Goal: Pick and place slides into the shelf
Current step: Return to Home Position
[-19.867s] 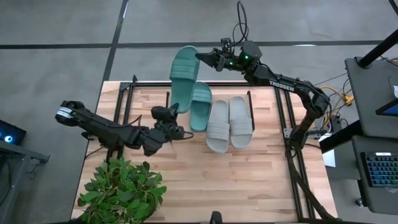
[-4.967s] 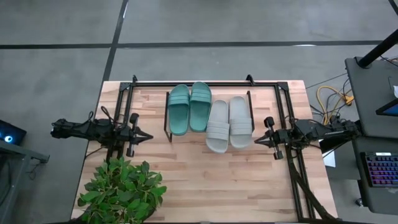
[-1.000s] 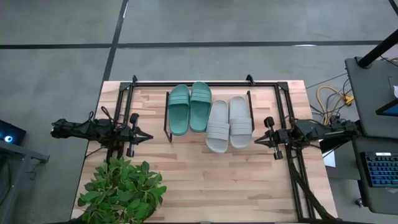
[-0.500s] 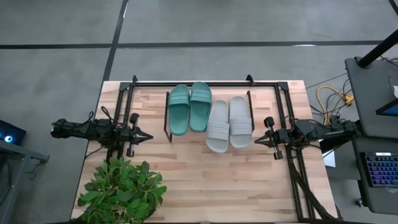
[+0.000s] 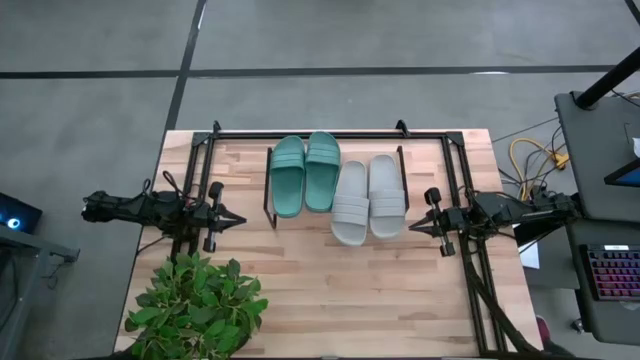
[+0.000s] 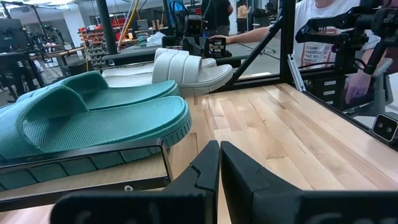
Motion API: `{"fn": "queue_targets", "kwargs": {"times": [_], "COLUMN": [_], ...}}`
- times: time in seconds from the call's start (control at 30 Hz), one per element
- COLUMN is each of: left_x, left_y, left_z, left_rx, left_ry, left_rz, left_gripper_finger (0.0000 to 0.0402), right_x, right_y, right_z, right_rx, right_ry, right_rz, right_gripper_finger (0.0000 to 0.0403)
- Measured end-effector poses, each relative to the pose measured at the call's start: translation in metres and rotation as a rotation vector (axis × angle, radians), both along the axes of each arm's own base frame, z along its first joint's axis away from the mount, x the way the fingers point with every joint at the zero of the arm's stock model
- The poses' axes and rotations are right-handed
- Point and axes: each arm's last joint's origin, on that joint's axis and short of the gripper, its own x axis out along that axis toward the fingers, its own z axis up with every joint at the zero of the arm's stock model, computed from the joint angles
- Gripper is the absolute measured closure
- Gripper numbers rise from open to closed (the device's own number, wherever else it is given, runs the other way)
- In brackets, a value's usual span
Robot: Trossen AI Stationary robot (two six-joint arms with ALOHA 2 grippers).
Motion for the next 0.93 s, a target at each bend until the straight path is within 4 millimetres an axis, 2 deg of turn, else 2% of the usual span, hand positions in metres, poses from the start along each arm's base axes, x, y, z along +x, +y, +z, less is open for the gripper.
{"fn": "queue_targets", "kwargs": {"times": [0.67,0.93], "left_x": [0.0002,0.0015], "left_y": [0.0000,-0.0003], "left_z": [-0.0008,-0.0069], "left_rx": [0.000,0.004], "left_ry": [0.002,0.022], "left_rz": [0.000,0.000], "left_gripper_finger": [0.0402,0.0402], "right_x": [0.0000,0.0000], "right_y": [0.0000,0.0000], "right_z": [0.0001,0.0001], "right_rx": [0.000,0.000], "right_ry": [0.000,0.000], "right_rz": [0.000,0.000], "right_gripper_finger": [0.0394,0.0394]}}
